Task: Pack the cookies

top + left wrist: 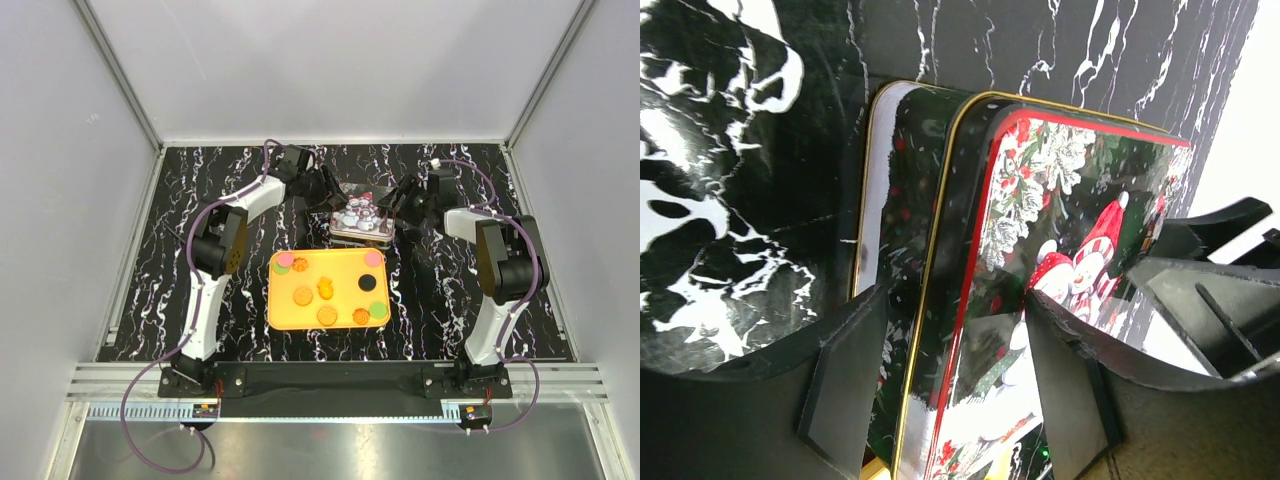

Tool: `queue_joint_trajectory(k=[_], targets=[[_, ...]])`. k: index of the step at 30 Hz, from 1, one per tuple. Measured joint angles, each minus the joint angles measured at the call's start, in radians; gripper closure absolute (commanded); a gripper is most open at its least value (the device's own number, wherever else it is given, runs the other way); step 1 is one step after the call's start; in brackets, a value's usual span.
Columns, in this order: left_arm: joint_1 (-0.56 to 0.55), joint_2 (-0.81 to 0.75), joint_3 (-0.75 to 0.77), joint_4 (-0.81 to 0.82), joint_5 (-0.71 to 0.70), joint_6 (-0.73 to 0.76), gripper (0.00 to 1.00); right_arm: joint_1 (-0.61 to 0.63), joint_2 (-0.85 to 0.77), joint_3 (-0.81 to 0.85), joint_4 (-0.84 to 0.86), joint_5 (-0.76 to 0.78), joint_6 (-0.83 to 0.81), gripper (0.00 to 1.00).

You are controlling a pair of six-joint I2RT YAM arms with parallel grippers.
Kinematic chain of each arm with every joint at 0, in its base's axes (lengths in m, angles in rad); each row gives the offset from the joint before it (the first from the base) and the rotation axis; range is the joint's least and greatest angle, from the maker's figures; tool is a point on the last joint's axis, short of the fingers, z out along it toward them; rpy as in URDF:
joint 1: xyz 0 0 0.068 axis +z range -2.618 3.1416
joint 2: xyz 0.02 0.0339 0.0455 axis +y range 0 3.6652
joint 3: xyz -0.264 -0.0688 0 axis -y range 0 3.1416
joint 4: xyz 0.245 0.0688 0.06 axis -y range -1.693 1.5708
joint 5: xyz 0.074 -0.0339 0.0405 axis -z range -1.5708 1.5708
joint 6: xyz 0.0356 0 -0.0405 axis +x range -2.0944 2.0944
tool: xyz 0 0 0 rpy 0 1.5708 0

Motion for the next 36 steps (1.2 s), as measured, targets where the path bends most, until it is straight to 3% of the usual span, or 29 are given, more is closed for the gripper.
queue_joint_trajectory(k=[6, 17, 22, 28, 29, 31, 33, 36], targets=[[-0.004, 0.000, -0.006, 0.010, 0.003, 0.000, 0.39, -0.006, 0.020, 0.084, -0.093, 0.001, -0.010, 0.16], [-0.004, 0.000, -0.021, 0.035, 0.018, -0.003, 0.39, -0.060, 0.163, 0.220, -0.095, -0.057, 0.017, 0.25], [-0.004, 0.000, -0.011, 0.019, 0.018, 0.008, 0.38, -0.059, 0.168, 0.228, -0.093, -0.064, 0.018, 0.49], [-0.004, 0.020, 0.037, -0.041, 0.026, 0.034, 0.37, -0.062, 0.169, 0.220, -0.067, -0.052, 0.043, 0.59], [-0.004, 0.023, 0.043, -0.046, 0.029, 0.036, 0.37, -0.062, 0.169, 0.218, -0.064, -0.050, 0.045, 0.70], [-0.004, 0.026, 0.052, -0.056, 0.030, 0.040, 0.37, -0.062, 0.169, 0.217, -0.063, -0.049, 0.048, 0.66], [-0.004, 0.028, 0.055, -0.060, 0.031, 0.042, 0.37, -0.061, 0.169, 0.212, -0.054, -0.048, 0.051, 0.56], [-0.004, 0.030, 0.061, -0.064, 0.032, 0.042, 0.36, -0.060, 0.165, 0.201, -0.035, -0.042, 0.051, 0.55]])
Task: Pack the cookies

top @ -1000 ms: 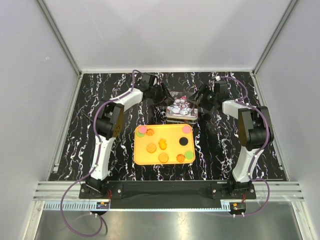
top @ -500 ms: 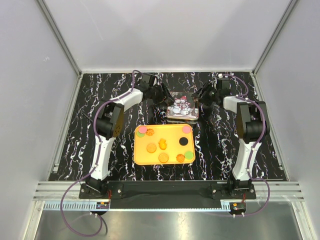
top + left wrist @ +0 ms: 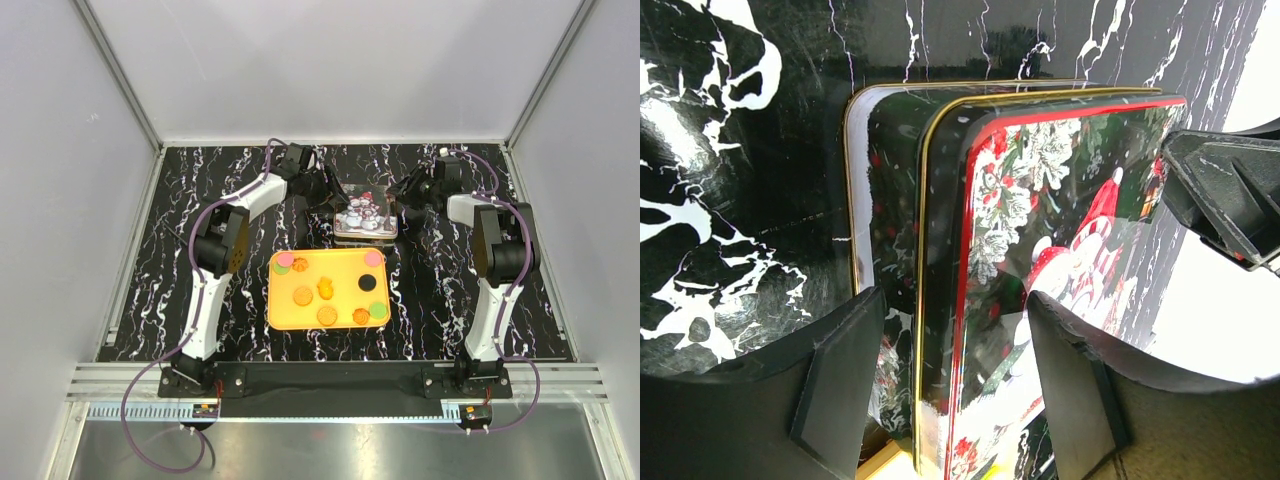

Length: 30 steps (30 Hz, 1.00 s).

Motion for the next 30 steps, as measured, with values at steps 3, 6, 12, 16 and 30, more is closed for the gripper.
queue_joint_trajectory(k=[3, 6, 12, 16, 30], targets=[[0.000, 0.000, 0.000, 0.000, 0.000, 0.000, 0.36, 0.002, -0.002, 0.004, -0.006, 0.010, -0.003, 0.53], [0.003, -0.002, -0.011, 0.013, -0.001, -0.006, 0.36, 0.007, -0.002, 0.027, -0.047, 0.016, -0.011, 0.45], [0.015, -0.061, -0.109, 0.074, -0.026, -0.026, 0.34, 0.027, -0.002, 0.102, -0.212, 0.050, -0.060, 0.23], [0.033, -0.092, -0.132, 0.086, -0.044, -0.014, 0.33, 0.023, -0.002, 0.164, -0.306, 0.065, -0.087, 0.16], [0.073, -0.401, -0.255, 0.123, -0.113, 0.056, 0.33, -0.031, -0.256, 0.178, -0.441, 0.150, -0.152, 0.00]])
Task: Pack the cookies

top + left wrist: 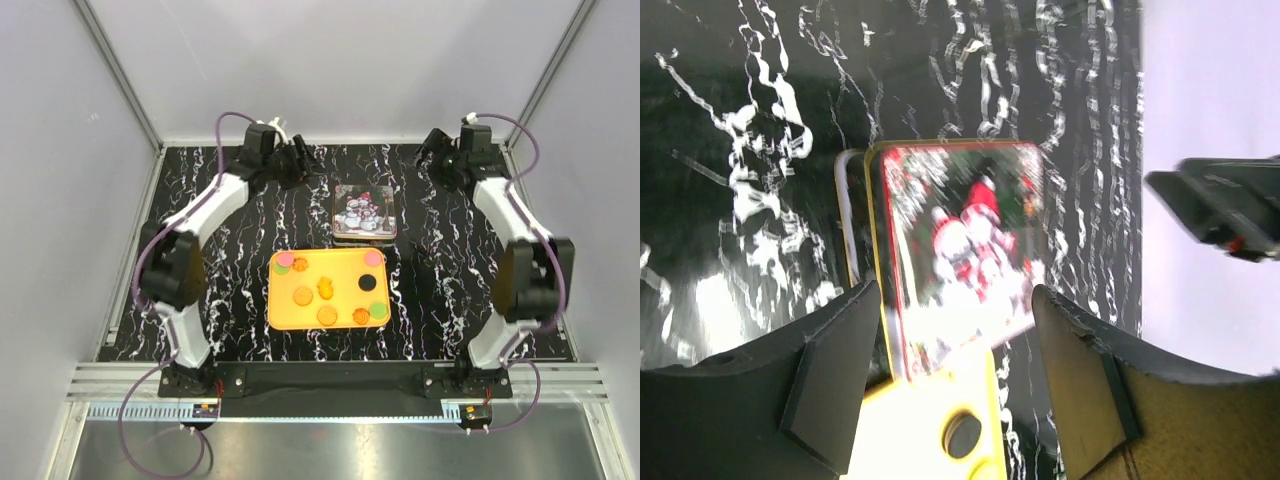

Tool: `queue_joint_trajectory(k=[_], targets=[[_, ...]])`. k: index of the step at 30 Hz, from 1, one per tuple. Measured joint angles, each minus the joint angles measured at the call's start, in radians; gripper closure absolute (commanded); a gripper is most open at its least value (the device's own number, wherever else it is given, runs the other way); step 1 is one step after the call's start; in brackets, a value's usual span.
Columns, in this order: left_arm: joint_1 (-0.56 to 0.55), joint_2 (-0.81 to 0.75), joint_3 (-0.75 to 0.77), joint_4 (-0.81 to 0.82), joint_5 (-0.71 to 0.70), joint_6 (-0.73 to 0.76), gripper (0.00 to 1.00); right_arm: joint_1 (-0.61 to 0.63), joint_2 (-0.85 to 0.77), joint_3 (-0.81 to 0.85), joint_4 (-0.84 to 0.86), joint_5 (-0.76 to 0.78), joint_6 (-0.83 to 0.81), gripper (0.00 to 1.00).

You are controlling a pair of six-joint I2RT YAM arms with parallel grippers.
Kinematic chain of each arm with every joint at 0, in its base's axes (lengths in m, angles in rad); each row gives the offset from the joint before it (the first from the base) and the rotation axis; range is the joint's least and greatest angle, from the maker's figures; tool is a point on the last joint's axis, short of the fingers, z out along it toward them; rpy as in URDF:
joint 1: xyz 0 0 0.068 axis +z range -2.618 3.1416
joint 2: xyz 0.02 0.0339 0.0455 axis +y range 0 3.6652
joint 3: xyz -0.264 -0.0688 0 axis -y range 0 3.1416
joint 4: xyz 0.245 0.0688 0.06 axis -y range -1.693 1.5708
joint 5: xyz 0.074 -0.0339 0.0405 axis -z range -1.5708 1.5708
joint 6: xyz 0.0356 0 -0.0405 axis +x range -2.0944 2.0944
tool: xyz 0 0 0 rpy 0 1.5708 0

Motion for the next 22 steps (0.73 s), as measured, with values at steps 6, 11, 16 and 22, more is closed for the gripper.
queue_joint_trajectory(k=[6, 11, 16, 22], targets=[[-0.046, -0.343, -0.215, -0.023, -0.084, 0.064, 0.32, 0.000, -0.396, -0.156, -0.011, 0.081, -0.034, 0.00], [-0.087, -0.628, -0.389, -0.062, -0.140, 0.132, 0.32, 0.000, -0.637, -0.244, -0.028, 0.130, -0.047, 0.00], [-0.088, -0.829, -0.507, -0.119, -0.177, 0.198, 0.30, 0.000, -0.756, -0.353, -0.056, 0.169, -0.050, 0.00], [-0.088, -0.894, -0.549, -0.165, -0.185, 0.249, 0.29, 0.000, -0.769, -0.409, -0.108, 0.187, -0.054, 0.00]])
